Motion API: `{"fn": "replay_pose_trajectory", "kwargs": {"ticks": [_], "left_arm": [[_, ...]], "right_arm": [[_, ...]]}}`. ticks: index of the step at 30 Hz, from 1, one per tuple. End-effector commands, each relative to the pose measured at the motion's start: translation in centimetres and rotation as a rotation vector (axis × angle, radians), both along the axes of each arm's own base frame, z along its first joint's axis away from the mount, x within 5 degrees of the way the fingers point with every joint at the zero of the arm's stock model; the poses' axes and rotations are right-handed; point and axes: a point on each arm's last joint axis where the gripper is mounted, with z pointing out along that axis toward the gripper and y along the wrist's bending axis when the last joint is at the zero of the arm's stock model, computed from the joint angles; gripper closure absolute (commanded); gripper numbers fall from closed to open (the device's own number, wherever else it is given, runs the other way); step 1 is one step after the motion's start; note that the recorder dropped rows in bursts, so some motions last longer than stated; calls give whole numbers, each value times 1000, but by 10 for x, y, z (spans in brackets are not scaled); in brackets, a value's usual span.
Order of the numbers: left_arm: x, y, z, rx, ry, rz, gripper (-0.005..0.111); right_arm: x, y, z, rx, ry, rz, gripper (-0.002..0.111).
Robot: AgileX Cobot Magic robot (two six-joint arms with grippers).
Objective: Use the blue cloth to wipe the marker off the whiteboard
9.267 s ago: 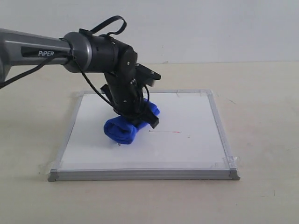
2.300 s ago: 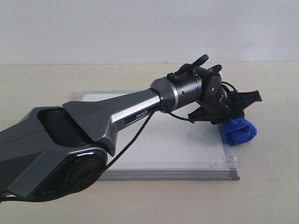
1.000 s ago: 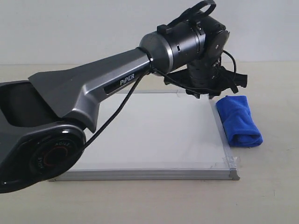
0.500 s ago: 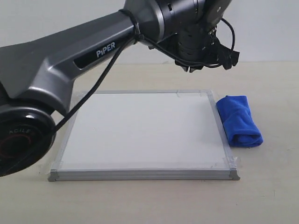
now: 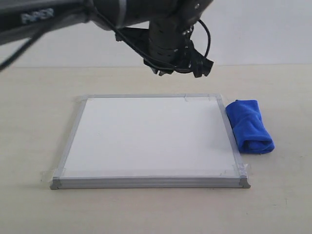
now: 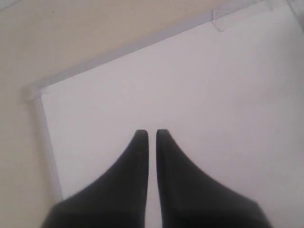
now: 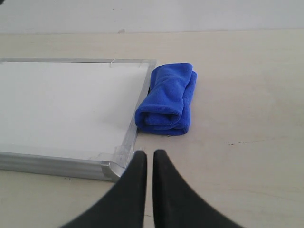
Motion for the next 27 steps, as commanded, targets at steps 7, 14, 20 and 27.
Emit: {"fn": "replay_pose_trajectory", "kwargs": {"ticks": [7,14,20,27], "left_arm": [[-65,67,15,-132,-55,-5,102],[-125,119,11,-399,-124,-97,102],[-167,158,9,-527,-180,-166,102],[-193,185,2,-586,-218,-198,102]], "right_arm": [[0,0,1,-1,-13,1,107],[0,0,1,-1,-13,1,107],[0,0,1,-1,-13,1,107],[0,0,1,-1,-13,1,107]]}}
